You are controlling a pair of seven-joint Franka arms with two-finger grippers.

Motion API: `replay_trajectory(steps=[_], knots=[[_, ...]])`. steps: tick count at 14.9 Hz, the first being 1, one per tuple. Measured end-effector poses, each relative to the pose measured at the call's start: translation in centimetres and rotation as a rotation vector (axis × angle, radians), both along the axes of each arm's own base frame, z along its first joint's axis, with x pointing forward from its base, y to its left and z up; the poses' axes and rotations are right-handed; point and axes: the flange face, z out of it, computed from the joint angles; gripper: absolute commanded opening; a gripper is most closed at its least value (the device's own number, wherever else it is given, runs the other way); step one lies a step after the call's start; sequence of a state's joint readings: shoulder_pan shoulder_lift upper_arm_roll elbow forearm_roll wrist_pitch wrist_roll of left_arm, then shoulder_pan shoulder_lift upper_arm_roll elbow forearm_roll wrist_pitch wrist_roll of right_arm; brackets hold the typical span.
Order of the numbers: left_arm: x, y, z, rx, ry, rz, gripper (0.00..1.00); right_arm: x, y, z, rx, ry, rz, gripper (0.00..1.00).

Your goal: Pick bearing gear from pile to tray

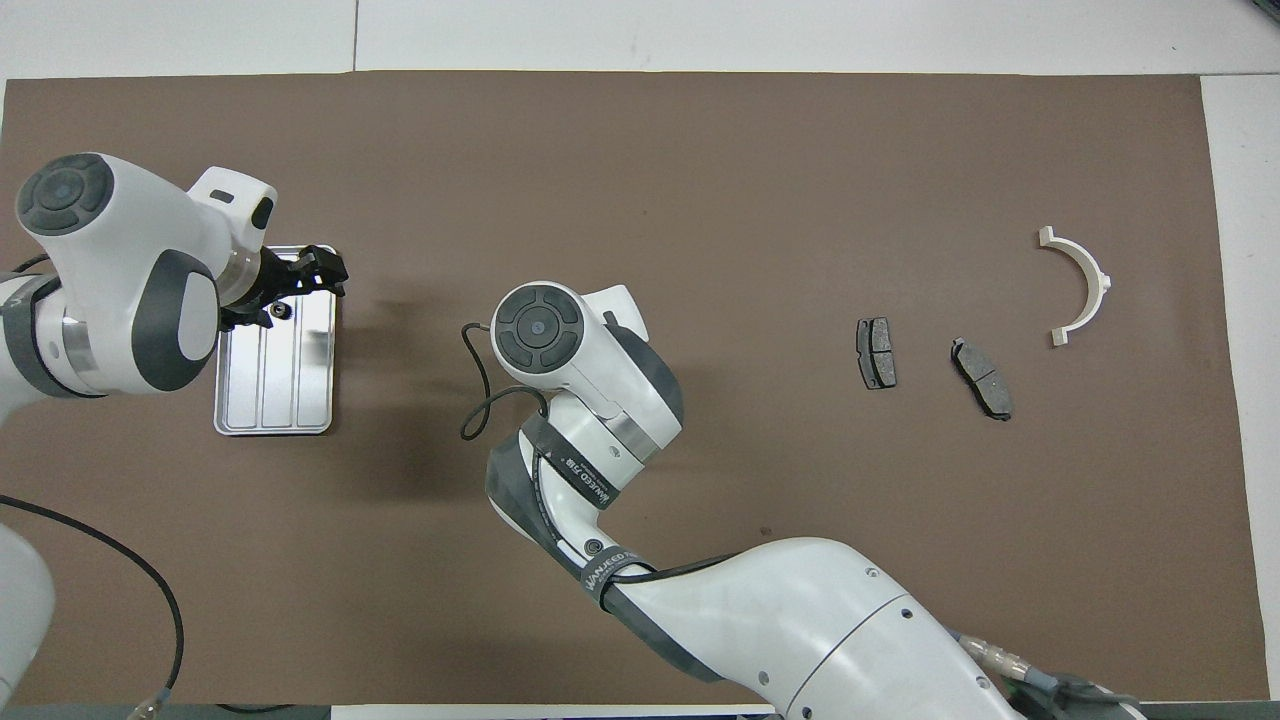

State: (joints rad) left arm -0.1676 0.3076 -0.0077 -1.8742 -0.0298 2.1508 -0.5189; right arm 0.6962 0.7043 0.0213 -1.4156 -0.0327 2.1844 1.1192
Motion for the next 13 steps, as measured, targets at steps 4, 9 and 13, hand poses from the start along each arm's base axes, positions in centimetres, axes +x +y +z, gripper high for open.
replay_trajectory(steps=[4, 9, 13], knots=[[-0.6, -3.1, 0.1, 0.003, -0.003, 0.083, 1.00, 1.9, -1.8, 1.1, 0.010, -0.024, -0.035, 1.00], [-1.8, -10.0, 0.2, -0.015, -0.051, 0.224, 1.00, 7.3, -9.5, 7.4, 0.035, -0.091, 0.019, 1.00], [-4.6, -19.1, -1.9, -0.027, -0.056, 0.277, 1.00, 9.9, -17.7, 11.7, 0.050, -0.035, 0.111, 1.00]])
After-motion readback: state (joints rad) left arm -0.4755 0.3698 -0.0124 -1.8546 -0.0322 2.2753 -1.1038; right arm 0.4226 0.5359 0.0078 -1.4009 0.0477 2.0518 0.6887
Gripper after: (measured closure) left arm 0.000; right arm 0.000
